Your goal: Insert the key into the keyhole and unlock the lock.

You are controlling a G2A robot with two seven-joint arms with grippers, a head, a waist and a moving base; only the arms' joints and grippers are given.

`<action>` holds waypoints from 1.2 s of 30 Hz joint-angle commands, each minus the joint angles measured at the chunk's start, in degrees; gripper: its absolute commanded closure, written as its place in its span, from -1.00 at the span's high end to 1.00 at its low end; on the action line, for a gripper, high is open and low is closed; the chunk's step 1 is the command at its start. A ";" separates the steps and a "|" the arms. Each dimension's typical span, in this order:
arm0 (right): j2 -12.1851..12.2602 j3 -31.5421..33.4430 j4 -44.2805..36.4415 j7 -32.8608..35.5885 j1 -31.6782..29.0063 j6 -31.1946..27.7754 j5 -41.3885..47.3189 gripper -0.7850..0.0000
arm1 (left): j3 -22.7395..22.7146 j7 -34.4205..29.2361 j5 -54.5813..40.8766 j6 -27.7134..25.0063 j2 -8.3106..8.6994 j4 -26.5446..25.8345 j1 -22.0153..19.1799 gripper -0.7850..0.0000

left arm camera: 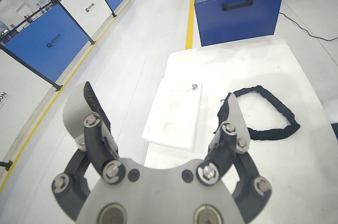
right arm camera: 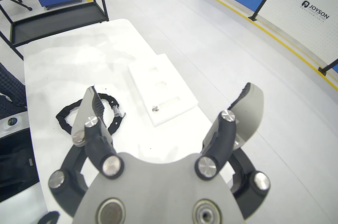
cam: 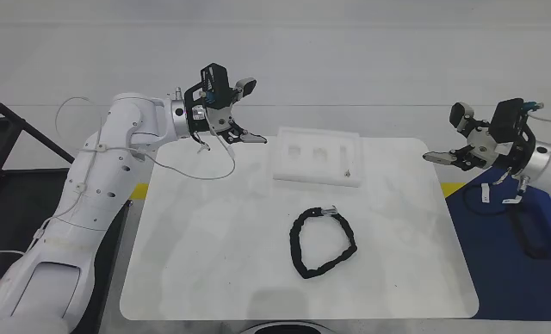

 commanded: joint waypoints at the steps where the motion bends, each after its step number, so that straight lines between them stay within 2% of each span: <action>1: 0.00 0.00 0.00 0.00 0.00 0.00 0.00 1.00 | 0.00 0.00 0.00 0.00 0.00 0.00 0.00 1.00; 21: 0.00 0.00 0.00 0.00 0.00 0.00 0.00 1.00 | 0.00 0.00 0.00 0.00 0.00 0.00 0.00 1.00; 23: -0.17 -0.70 -0.47 0.06 -0.39 2.17 -0.83 1.00 | 0.00 0.00 0.00 0.00 0.00 0.00 0.00 1.00; 29: -1.84 -8.94 -0.43 2.24 1.69 9.01 -2.59 1.00 | 0.00 0.00 0.00 0.00 0.00 0.00 0.00 1.00; 36: -5.50 -21.18 5.72 7.20 9.32 19.40 1.26 1.00 | 0.00 0.00 0.00 0.00 0.00 0.00 0.00 1.00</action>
